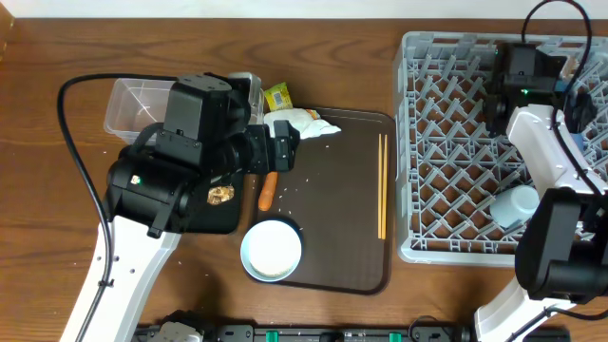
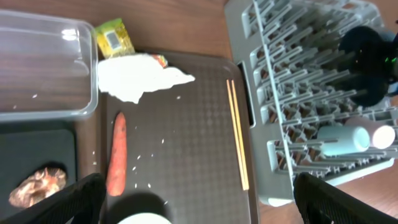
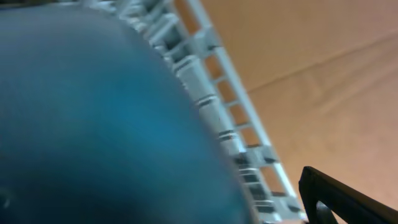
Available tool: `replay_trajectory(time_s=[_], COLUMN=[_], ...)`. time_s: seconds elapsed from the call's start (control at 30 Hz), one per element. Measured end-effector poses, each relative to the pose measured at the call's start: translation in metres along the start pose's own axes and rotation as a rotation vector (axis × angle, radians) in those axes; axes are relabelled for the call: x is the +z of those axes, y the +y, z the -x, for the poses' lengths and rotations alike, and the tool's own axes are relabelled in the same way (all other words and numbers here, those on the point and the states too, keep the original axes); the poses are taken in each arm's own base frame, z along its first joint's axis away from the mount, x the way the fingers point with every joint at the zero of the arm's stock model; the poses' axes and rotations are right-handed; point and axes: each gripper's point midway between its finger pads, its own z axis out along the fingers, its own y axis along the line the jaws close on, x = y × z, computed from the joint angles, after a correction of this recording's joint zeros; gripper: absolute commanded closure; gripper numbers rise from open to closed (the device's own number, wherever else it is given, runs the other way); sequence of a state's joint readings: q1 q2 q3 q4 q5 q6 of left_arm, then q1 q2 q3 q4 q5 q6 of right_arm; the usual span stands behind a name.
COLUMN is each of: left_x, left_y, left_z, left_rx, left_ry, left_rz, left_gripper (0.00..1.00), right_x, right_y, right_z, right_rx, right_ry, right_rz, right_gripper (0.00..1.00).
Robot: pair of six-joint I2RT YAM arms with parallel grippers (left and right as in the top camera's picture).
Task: Sort waste into correct bins and load items into the dishwasher rack
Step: 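Set the blue plate upright in the dish rack with the right gripper, then reach the left gripper down and grasp the white bowl's rim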
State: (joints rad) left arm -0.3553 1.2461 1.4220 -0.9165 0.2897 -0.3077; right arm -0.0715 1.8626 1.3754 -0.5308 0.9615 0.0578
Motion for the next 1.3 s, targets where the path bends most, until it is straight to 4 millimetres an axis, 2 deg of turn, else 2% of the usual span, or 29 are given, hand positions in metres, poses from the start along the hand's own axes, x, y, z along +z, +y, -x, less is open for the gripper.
replay_trajectory(time_s=[0.1, 0.2, 0.3, 0.43, 0.53, 0.67, 0.73, 0.83, 0.97, 1.1, 1.3], left_x=[0.000, 0.000, -0.001, -0.002, -0.004, -0.005, -0.006, -0.007, -0.005, 0.000, 0.017], left_y=[0.002, 0.003, 0.003, 0.003, 0.005, 0.010, 0.012, 0.013, 0.013, 0.011, 0.001], left_z=[-0.004, -0.007, -0.008, -0.010, -0.016, -0.030, -0.037, -0.048, -0.068, -0.093, -0.129], left_rx=[0.018, 0.027, 0.050, 0.103, 0.126, 0.146, 0.159, 0.182, 0.214, 0.240, 0.342], left_ry=[0.017, 0.029, 0.032, 0.037, 0.057, 0.116, 0.148, 0.194, 0.285, 0.408, 0.565], left_rz=[0.007, 0.011, 0.012, 0.012, 0.018, 0.034, 0.041, 0.045, 0.051, 0.058, 0.091], left_gripper=[0.03, 0.03, 0.03, 0.03, 0.03, 0.04, 0.05, 0.15, 0.16, 0.30, 0.36], right_x=[-0.005, -0.019, -0.042, -0.079, -0.101, -0.120, -0.127, -0.136, -0.149, -0.155, -0.159], right_y=[0.014, 0.019, 0.011, -0.011, -0.020, -0.013, -0.005, 0.007, 0.018, 0.023, 0.025], right_z=[-0.001, 0.006, 0.021, 0.041, 0.044, 0.042, 0.039, 0.033, 0.031, 0.031, 0.031], right_rx=[0.001, 0.039, 0.105, 0.200, 0.237, 0.254, 0.247, 0.231, 0.222, 0.219, 0.218], right_ry=[0.008, -0.010, -0.059, -0.142, -0.165, -0.158, -0.145, -0.119, -0.107, -0.103, -0.101], right_rz=[0.115, 0.229, 0.337, 0.462, 0.550, 0.678, 0.738, 0.825, 0.924, 0.968, 0.992], right_gripper=[0.01, 0.01, 0.01, 0.01, 0.01, 0.01, 0.01, 0.01, 0.01, 0.01, 0.01])
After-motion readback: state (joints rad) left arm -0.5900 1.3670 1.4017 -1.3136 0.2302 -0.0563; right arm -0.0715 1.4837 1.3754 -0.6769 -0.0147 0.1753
